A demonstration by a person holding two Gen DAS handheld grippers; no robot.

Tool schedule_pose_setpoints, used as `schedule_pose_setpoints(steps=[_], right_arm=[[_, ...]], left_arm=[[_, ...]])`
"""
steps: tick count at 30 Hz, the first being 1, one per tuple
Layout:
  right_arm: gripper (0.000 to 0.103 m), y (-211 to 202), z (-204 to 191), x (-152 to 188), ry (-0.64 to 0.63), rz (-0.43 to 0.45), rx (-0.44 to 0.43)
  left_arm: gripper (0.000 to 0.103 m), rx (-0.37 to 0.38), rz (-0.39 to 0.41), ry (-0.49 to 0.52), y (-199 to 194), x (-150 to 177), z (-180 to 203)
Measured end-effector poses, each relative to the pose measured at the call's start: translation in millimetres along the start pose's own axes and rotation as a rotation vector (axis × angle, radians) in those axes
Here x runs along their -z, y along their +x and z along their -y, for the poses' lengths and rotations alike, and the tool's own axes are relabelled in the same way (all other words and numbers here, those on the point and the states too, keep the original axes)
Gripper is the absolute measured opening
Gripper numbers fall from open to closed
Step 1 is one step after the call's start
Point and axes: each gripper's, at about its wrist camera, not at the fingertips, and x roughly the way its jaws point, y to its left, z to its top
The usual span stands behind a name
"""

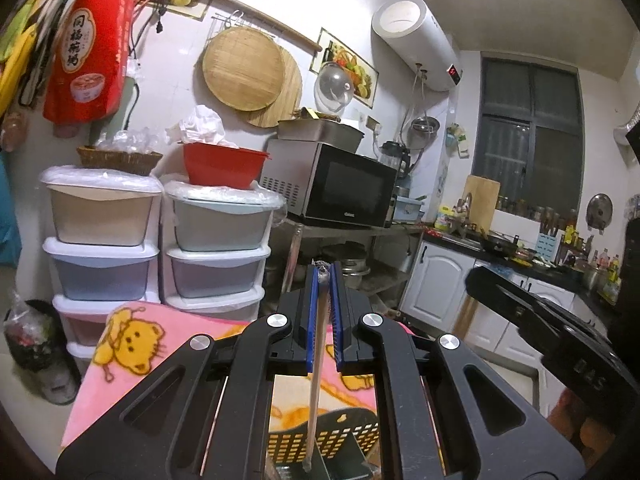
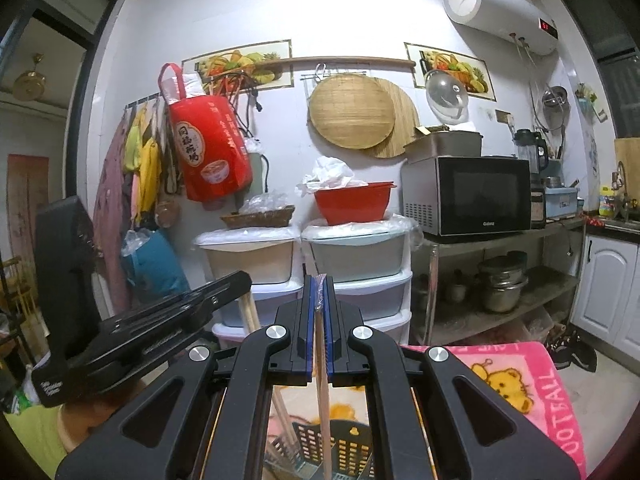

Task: Organize utensils
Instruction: 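Lower the chopstick into the caddy and open the right tool, then withdraw both open tools up from the green caddy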

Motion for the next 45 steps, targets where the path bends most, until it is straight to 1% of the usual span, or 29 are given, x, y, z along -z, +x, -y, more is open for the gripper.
schedule_pose_setpoints(steps=[9,17,27,34,37,38,43,45], right_arm=[[0.004,28.5,24.9,28.6,0.063,-0.042,0.023],[0.004,40.2,33.8,57.5,0.113,-0.078,0.030],[0.005,43.3,30.8,71.8,0.127,-0.100,0.034],[0.006,41.3,33.1,76.5,0.129,-0.118,0.050],[0.012,38.8,35.1,79.3,0.137,-0.129,0.055],[0.017,37.7,35.5,80.3,0.140,-0.134,0.057],[0.022,30.0,36.2,85.9,0.138,-0.153,0.068],[0.026,25.9,36.2,88.2,0.139,-0.159,0.071]], left_arm=[[0.004,-0.007,-0.051,-0.018,25.2,21.7,-11.1],[0.004,-0.009,-0.101,-0.017,38.0,46.9,-15.5],[0.004,-0.017,-0.141,-0.016,44.5,67.7,-21.3],[0.004,-0.021,-0.166,-0.013,46.2,75.2,-26.7],[0.004,-0.021,-0.177,-0.015,44.9,77.5,-28.9],[0.005,-0.022,-0.182,-0.015,45.0,78.2,-29.7],[0.013,-0.023,-0.208,-0.027,42.1,82.2,-33.2],[0.019,-0.024,-0.216,-0.031,40.7,82.8,-34.4]])
